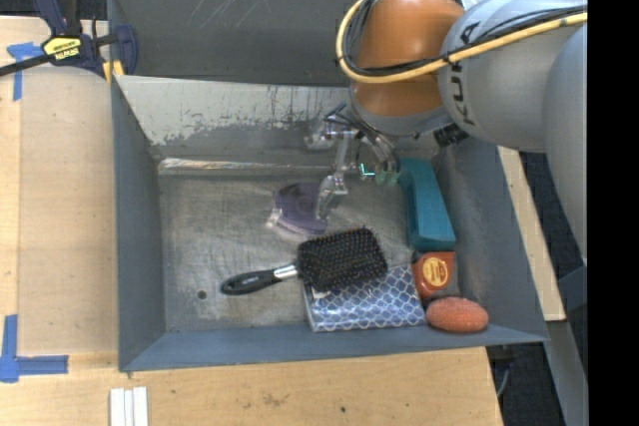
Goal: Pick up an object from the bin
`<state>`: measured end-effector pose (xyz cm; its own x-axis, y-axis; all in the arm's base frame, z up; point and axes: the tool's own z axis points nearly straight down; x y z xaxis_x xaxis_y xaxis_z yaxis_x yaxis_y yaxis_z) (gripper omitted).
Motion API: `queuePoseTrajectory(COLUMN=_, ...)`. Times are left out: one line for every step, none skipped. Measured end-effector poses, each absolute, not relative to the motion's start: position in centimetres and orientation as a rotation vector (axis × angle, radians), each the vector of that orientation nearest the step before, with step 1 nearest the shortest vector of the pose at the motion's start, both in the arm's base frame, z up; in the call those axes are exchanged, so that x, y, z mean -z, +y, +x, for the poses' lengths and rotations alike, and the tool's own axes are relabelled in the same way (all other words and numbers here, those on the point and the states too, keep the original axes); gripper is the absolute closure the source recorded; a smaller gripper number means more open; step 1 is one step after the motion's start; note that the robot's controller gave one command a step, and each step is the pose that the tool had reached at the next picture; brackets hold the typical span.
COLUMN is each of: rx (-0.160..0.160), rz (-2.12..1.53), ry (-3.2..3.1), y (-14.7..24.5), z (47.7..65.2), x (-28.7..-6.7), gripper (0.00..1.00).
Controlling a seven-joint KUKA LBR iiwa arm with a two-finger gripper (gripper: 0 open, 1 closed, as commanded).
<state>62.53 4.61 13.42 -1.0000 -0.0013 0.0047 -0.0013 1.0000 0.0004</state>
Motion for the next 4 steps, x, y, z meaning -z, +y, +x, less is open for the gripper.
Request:
queuePoseTrajectory(rx=0.001, rz=0.001, ry=-3.145, y=4.6, z=62.7, x=-13.9, gripper=0.0)
queuePoseTrajectory(rx=-0.002, rz=0.201, ry=-3.147, y=5.5, z=62.4, x=-11.6, gripper=0.0)
queuePoseTrajectory(rx=0.003, rz=0.466, ry=-3.127, y=2.4, z=56.0, x=-9.6, gripper=0.0)
queuePoseTrajectory(rx=0.0, rz=1.308, ry=-2.859, y=2.6, z=60.6, x=-7.7, gripper=1.0)
